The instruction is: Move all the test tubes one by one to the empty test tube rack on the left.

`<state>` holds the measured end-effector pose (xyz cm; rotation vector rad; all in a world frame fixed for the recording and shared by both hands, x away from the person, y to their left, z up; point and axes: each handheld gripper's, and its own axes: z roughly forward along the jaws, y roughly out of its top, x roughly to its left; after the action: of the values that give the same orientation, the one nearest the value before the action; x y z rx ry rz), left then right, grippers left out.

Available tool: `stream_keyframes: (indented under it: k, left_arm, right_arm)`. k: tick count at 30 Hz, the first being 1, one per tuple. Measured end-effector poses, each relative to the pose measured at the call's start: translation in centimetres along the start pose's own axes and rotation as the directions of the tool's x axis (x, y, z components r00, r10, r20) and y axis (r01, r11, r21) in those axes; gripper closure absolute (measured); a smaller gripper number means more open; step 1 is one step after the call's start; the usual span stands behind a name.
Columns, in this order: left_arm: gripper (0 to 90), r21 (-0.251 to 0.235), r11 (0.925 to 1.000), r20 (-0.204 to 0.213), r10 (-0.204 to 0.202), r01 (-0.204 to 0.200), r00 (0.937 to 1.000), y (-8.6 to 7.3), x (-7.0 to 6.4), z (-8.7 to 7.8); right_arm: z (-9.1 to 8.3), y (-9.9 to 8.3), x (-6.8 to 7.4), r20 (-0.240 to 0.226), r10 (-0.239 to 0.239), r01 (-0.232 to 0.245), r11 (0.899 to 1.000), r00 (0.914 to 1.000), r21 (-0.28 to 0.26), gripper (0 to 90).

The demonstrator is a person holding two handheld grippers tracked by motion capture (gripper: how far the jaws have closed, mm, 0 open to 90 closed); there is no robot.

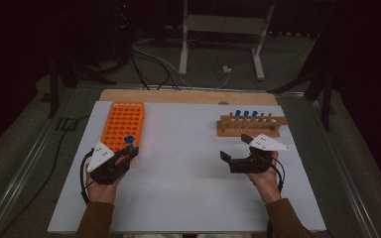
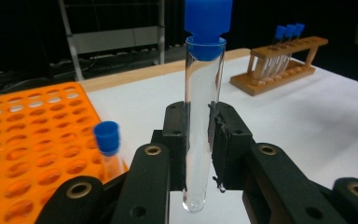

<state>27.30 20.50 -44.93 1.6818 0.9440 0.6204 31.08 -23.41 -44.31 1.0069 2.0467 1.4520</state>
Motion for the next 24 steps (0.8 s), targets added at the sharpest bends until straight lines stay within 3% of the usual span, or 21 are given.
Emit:
stream_keyframes:
  k: [11, 17, 24]
  left_arm:
    - [77.8, -0.016, 0.9998, -0.090, -0.017, 0.016, 0.9958, 0.1, 2.1, -0.7]
    - [77.8, -0.015, 0.9991, -0.161, -0.042, 0.040, 0.9861, -0.2, 3.4, 0.0]
    - [77.8, 0.017, 0.9980, -0.209, -0.057, 0.062, 0.9762, -0.8, 4.5, 1.7]
  right_arm:
    - [-1.7, -1.2, -1.3, 0.032, 0.026, -0.026, 1.000, 0.9992, -0.007, 0.0]
    - [-2.0, -1.4, -1.5, 0.035, 0.034, -0.033, 0.999, 0.9988, -0.011, 0.0]
    - [-2.1, -1.4, -1.7, 0.033, 0.037, -0.037, 0.999, 0.9987, -0.018, 0.0]
